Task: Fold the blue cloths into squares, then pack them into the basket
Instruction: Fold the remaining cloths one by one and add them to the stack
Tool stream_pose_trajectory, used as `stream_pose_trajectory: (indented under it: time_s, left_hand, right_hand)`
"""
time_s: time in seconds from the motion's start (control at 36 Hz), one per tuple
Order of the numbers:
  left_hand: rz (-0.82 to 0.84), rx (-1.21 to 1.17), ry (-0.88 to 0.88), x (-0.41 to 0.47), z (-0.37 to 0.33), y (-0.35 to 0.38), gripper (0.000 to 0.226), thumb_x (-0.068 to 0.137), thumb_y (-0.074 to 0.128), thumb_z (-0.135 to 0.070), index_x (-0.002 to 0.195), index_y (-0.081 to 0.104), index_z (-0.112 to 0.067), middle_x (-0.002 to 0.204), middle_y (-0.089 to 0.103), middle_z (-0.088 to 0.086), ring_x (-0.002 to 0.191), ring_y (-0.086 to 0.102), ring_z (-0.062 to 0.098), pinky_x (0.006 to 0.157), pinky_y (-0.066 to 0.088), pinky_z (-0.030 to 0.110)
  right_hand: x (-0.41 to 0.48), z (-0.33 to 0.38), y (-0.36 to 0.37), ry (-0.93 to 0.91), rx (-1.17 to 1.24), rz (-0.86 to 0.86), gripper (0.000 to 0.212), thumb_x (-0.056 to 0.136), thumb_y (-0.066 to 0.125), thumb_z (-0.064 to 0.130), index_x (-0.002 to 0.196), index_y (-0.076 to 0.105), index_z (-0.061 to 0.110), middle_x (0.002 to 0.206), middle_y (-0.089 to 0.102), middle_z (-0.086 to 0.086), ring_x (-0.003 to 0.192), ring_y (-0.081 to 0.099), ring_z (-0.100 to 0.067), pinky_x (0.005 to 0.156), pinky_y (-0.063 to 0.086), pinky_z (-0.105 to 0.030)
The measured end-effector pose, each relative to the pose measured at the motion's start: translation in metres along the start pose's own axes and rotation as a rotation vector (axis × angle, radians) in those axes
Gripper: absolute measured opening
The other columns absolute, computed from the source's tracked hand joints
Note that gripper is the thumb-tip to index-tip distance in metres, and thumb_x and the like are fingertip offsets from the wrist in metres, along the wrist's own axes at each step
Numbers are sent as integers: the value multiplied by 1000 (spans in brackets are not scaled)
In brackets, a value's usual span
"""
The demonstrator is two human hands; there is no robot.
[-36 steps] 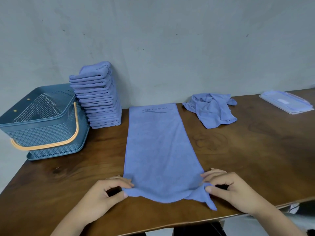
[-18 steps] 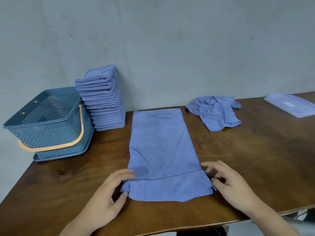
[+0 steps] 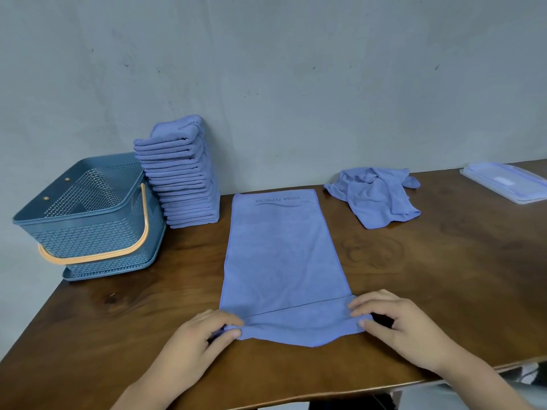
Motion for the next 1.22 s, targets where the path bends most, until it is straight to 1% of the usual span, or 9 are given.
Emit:
stream_pose_trajectory:
  time_s: [0.08,0.22,0.33,0.42,0.53,0.72,0.94,1.03,1.22]
  left_hand:
    - [-38,-183,-113,4,-6,1,11,99,72,-31,101,77,-41,89,75,-15,82,69,6,76,49,18]
    - [14,-467,-207,22,-13,-1,9,100,71,-30,102,75,-22,82,74,-2,77,61,11,77,43,30]
    - [-16,-324,-259,37,-5,-5,12,106,64,-24,98,73,-26,83,73,-8,76,62,9,77,44,37]
    - [-25,-172,-227,40,-7,-10,24,105,62,-17,108,70,-40,103,72,-15,89,68,11,84,53,32]
    - [208,-91,-36,39,-16,-14,44,98,65,-14,127,64,-48,128,62,-22,122,59,8,101,44,20]
    - [323,55,53,44,-14,-13,44,86,81,-57,127,64,-50,130,61,-27,129,55,1,109,43,22]
    - [184,-4,6,47,-15,-10,12,103,65,-46,105,76,-42,104,74,-23,97,69,2,86,53,23]
    - [96,-161,-54,50,-15,-12,20,107,60,-39,94,75,-33,84,70,-14,75,58,-2,72,43,22]
    - [-277,-543,-269,83,-18,-33,44,111,47,-40,81,68,-17,78,64,4,76,58,9,74,43,33]
  right_hand:
    - [3,4,1,67,107,-80,18,99,72,26,103,82,40,116,75,15,123,63,-10,104,46,-22]
    - [25,22,-8,105,333,-130,23,107,59,17,90,75,14,89,72,-5,88,66,-13,85,49,-32]
    - [56,17,-12,222,358,-212,28,107,60,25,86,70,9,85,68,-15,77,63,-16,76,52,-37]
    - [74,6,-6,304,250,-209,24,104,64,29,86,75,17,84,75,-1,84,71,-13,81,55,-36]
    - [80,-2,1,343,119,-160,11,99,69,30,96,77,36,96,76,21,91,70,4,83,58,-29]
    - [75,-10,1,386,113,-194,24,99,66,17,111,71,37,103,76,22,104,70,-1,92,57,-31]
    - [68,-2,0,341,254,-283,25,109,56,24,105,79,32,104,78,20,106,70,2,101,54,-35]
    - [74,6,-4,314,299,-311,25,109,55,22,104,78,30,104,78,17,106,69,0,100,53,-33]
    - [104,28,-12,248,351,-368,25,111,52,24,105,76,26,104,76,17,102,69,1,87,50,-25]
Point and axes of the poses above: each hand's wrist, its own x-axis towards the middle knuckle, its own y-axis out of the palm, z = x × y, the point moved 1 cm from there along x, towards the middle knuckle
